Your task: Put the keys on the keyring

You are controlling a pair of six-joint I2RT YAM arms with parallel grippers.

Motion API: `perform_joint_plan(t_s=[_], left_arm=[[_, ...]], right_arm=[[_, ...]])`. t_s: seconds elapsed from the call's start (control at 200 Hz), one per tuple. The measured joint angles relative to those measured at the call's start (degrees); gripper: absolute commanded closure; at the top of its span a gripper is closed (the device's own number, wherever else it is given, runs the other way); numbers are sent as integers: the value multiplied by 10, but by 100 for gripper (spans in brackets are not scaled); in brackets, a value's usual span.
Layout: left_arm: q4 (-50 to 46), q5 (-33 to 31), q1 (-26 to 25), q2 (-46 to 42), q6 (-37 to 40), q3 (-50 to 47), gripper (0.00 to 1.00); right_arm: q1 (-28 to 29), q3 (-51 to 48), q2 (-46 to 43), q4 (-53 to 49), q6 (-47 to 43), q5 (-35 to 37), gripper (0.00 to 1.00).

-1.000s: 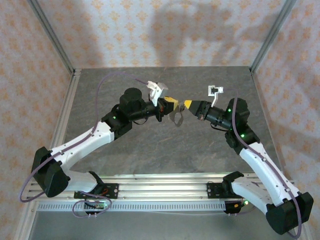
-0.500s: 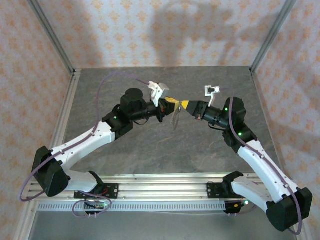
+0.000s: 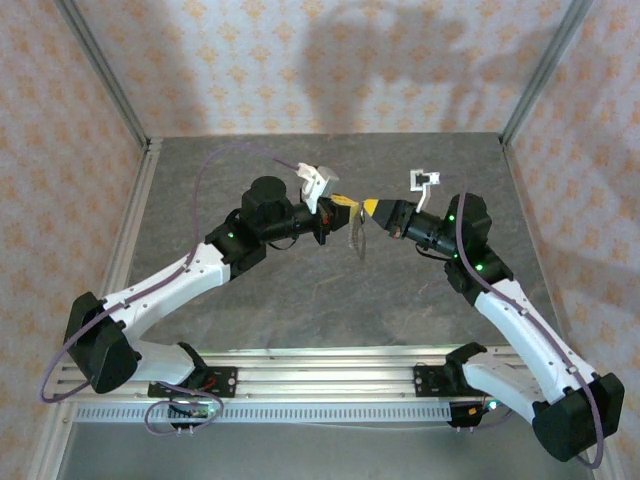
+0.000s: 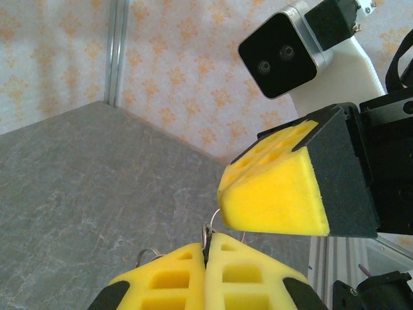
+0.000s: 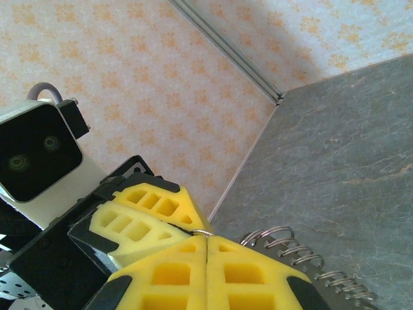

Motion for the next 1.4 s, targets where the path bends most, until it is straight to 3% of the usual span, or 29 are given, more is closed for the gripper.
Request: perform_joint_plan(t_s=[1.401], left_arm=[[13,10,0,0,-15,0,100]], right_arm=[[-15,-1,4,3,-2,16,100]])
